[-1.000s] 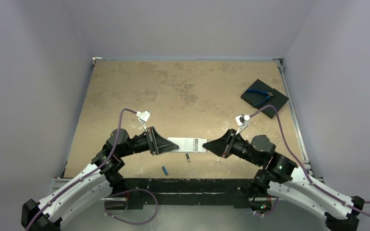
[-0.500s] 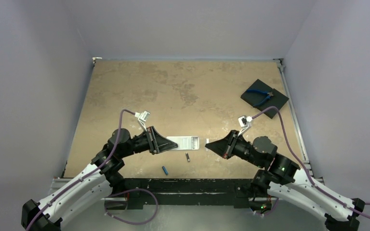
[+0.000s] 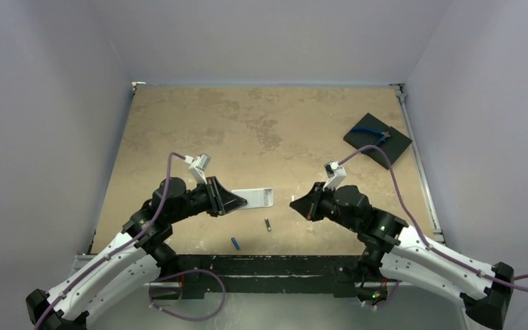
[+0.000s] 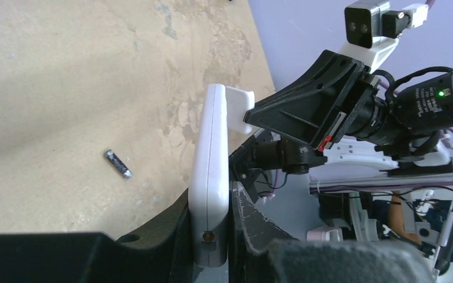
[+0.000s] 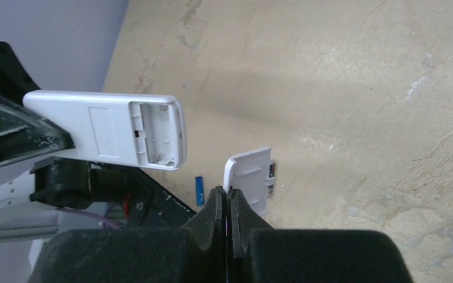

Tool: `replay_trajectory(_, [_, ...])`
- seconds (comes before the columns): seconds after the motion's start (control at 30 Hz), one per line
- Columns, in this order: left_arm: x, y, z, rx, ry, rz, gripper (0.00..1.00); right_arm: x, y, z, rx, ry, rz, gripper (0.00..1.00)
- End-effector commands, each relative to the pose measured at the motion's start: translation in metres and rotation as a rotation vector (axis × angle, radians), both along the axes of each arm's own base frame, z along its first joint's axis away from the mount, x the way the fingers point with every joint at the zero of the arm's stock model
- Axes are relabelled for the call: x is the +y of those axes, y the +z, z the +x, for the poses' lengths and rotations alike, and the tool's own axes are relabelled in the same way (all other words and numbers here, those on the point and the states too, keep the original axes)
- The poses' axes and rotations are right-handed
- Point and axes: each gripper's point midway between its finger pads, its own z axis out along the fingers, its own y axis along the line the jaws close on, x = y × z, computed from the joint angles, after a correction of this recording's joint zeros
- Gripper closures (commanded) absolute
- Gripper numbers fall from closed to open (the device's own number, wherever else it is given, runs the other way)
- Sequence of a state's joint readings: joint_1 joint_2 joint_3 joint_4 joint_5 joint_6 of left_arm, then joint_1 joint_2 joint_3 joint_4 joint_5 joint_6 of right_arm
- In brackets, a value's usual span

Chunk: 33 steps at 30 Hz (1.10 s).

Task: Load the batteries into the remote control

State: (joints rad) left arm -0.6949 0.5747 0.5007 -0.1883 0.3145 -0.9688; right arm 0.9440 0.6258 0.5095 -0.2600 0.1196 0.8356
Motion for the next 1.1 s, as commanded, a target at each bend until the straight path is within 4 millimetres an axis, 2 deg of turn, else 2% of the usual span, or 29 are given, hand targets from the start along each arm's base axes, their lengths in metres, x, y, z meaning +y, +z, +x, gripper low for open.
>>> replay_trajectory(0.0, [0.008,0.005,0.009,-0.061,0.038,0.063,1.0,0.01,0.021,0.022,-0.095,-0.032,0.002,1.0])
replay_trajectory(0.23, [0.011,0.003,0.007,-0.068,0.037,0.08,1.0,0.028,0.021,0.047,-0.119,-0.017,0.002,1.0])
replay_trajectory(0.57, [0.011,0.003,0.004,-0.087,0.014,0.081,1.0,0.037,0.014,0.094,-0.088,0.016,0.142,1.0])
replay_trajectory(0.77, [0.009,0.002,0.003,-0.094,0.002,0.07,1.0,0.031,0.011,0.119,-0.126,-0.025,0.208,1.0])
replay_trajectory(0.9, [0.006,0.001,0.003,-0.093,-0.009,0.062,1.0,0.023,0.002,0.134,-0.136,-0.064,0.236,1.0])
replay_trajectory(1.07, [0.002,0.005,0.004,-0.103,-0.02,0.043,1.0,0.018,-0.002,0.147,-0.151,-0.079,0.308,1.0])
